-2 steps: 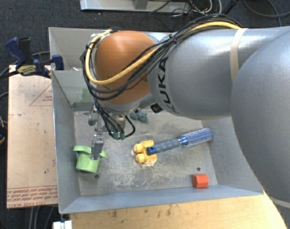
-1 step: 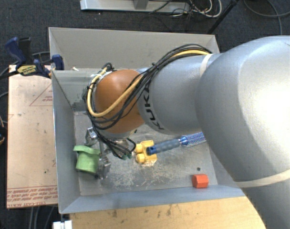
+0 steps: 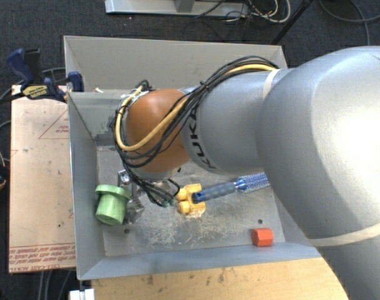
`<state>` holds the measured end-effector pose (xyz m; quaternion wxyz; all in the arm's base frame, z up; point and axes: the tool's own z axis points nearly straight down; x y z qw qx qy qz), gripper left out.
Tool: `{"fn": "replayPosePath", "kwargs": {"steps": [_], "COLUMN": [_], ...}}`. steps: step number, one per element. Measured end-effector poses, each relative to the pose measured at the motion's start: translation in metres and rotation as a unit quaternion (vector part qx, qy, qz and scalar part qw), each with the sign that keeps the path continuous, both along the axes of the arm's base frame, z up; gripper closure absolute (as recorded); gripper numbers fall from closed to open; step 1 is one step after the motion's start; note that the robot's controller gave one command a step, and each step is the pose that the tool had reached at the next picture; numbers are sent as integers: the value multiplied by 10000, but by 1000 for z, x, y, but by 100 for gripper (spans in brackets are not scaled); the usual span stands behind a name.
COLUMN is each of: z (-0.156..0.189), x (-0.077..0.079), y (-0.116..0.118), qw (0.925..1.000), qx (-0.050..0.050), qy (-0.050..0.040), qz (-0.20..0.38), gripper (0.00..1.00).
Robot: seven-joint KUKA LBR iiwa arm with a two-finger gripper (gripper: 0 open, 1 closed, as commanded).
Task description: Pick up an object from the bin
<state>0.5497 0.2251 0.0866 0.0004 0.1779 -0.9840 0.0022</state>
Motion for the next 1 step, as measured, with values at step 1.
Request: {"fn": "replayPosePath", "kwargs": {"steps": [1], "z": [143], "x": [9], "y": [-10], "qw": [10000], "qx": [44], "qy": [-53], "qz": [5], "gripper": [100]}}
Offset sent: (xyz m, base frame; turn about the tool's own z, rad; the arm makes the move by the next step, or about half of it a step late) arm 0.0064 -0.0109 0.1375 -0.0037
